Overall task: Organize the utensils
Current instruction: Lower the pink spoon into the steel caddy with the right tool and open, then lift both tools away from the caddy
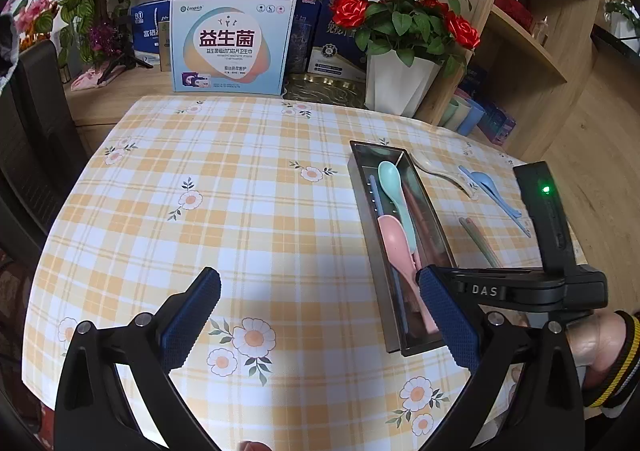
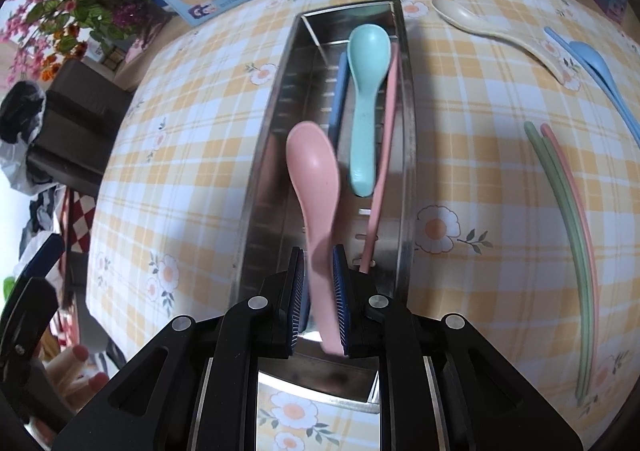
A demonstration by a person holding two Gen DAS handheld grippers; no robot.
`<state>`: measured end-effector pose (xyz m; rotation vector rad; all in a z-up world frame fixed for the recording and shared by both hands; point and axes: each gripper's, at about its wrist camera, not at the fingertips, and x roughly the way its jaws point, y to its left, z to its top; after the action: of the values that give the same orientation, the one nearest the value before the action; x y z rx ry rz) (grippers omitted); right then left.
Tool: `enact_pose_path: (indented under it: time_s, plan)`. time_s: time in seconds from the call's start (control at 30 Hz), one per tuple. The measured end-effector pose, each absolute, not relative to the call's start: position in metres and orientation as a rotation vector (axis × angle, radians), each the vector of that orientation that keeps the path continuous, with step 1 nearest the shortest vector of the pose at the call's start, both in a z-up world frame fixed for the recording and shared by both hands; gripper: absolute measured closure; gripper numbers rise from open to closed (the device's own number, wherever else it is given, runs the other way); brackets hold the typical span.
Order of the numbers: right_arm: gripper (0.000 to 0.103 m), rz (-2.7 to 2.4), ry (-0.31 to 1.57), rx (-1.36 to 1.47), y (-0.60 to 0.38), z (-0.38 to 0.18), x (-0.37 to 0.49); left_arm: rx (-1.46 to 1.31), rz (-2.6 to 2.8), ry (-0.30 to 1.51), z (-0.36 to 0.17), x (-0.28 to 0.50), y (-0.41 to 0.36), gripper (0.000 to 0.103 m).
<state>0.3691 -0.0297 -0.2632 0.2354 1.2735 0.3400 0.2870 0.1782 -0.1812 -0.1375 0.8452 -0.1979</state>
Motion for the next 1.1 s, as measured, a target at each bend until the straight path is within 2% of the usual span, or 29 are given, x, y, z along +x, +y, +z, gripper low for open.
enact_pose_path:
  time_s: [0.07, 0.1, 0.13, 0.2, 0.27, 0.33, 0.37, 0.43, 0.5, 0.53, 0.57, 0.73, 1.1]
  plan:
    - [0.085, 0.354, 1.259, 0.243, -0.031, -0.258, 0.368, -0.137, -0.193, 0.842, -0.179, 0.287, 0.178, 0.006]
    - [0.080, 0.358, 1.252, 0.244, -0.032, -0.255, 0.366, -0.137, -0.189, 0.841, -0.178, 0.287, 0.178, 0.006]
    - [0.068, 0.361, 1.244, 0.243, -0.033, -0.252, 0.366, -0.138, -0.186, 0.839, -0.176, 0.286, 0.178, 0.006]
    - [0.050, 0.367, 1.197, 0.240, -0.039, -0.242, 0.361, -0.139, -0.183, 0.834, -0.174, 0.286, 0.176, 0.006]
    - [0.050, 0.371, 1.147, 0.224, -0.046, -0.232, 0.356, -0.137, -0.184, 0.830, -0.171, 0.286, 0.173, 0.006]
    - [0.042, 0.368, 1.111, 0.198, -0.052, -0.224, 0.353, -0.131, -0.189, 0.830, -0.169, 0.286, 0.167, 0.006]
    - [0.041, 0.365, 1.081, 0.182, -0.058, -0.218, 0.349, -0.125, -0.192, 0.830, -0.168, 0.286, 0.163, 0.006]
    - [0.031, 0.363, 1.031, 0.152, -0.069, -0.208, 0.343, -0.117, -0.194, 0.829, -0.166, 0.286, 0.157, 0.006]
    - [0.026, 0.368, 0.989, 0.141, -0.079, -0.200, 0.338, -0.115, -0.207, 0.829, -0.164, 0.287, 0.149, 0.006]
    - [0.017, 0.376, 0.970, 0.136, -0.083, -0.198, 0.335, -0.116, -0.216, 0.829, -0.162, 0.287, 0.144, 0.006]
    - [0.014, 0.377, 0.939, 0.120, -0.090, -0.193, 0.331, -0.114, -0.218, 0.829, -0.161, 0.287, 0.140, 0.006]
    - [0.014, 0.351, 0.829, 0.075, -0.124, -0.177, 0.313, -0.096, -0.233, 0.833, -0.156, 0.288, 0.115, 0.006]
    - [0.014, 0.289, 0.751, 0.175, -0.215, -0.172, 0.303, -0.042, -0.244, 0.869, -0.156, 0.292, 0.036, 0.006]
